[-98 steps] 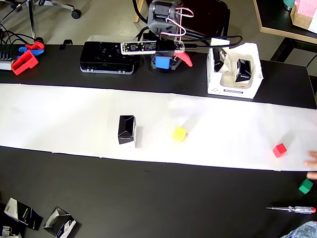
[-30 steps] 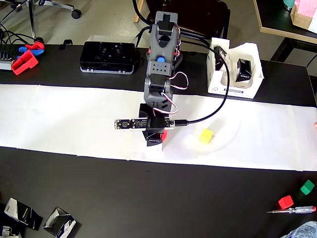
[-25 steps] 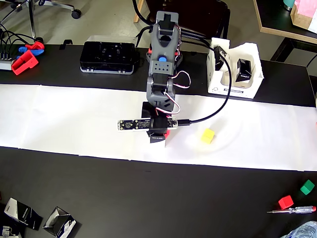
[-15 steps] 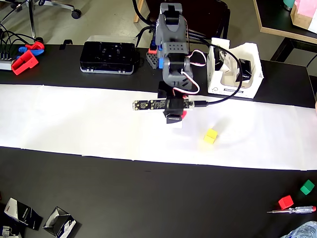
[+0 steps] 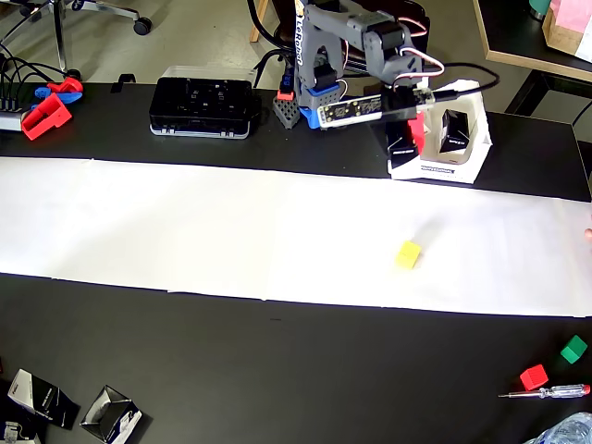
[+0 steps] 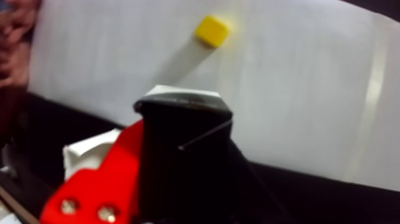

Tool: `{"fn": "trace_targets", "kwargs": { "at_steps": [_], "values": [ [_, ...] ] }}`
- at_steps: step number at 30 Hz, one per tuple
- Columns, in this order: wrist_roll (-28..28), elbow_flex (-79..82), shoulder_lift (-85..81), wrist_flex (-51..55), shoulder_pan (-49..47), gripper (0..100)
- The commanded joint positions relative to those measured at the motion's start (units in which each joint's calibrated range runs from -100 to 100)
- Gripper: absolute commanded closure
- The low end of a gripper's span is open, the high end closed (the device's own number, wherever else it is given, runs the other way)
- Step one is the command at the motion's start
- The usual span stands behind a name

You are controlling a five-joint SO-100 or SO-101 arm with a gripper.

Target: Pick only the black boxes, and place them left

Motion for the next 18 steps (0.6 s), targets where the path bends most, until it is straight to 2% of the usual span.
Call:
{"fn": "trace_targets", "kwargs": {
  "at_steps": [1,11,18],
  "values": [
    [-4.3,-3.3,-8.1,3.1,-12.1,94],
    [-14.1,-3.8,-8.2,10.3,-34.4,94],
    [-17.5,-3.3,-3.8,10.5,-39.1,94]
  ]
}}
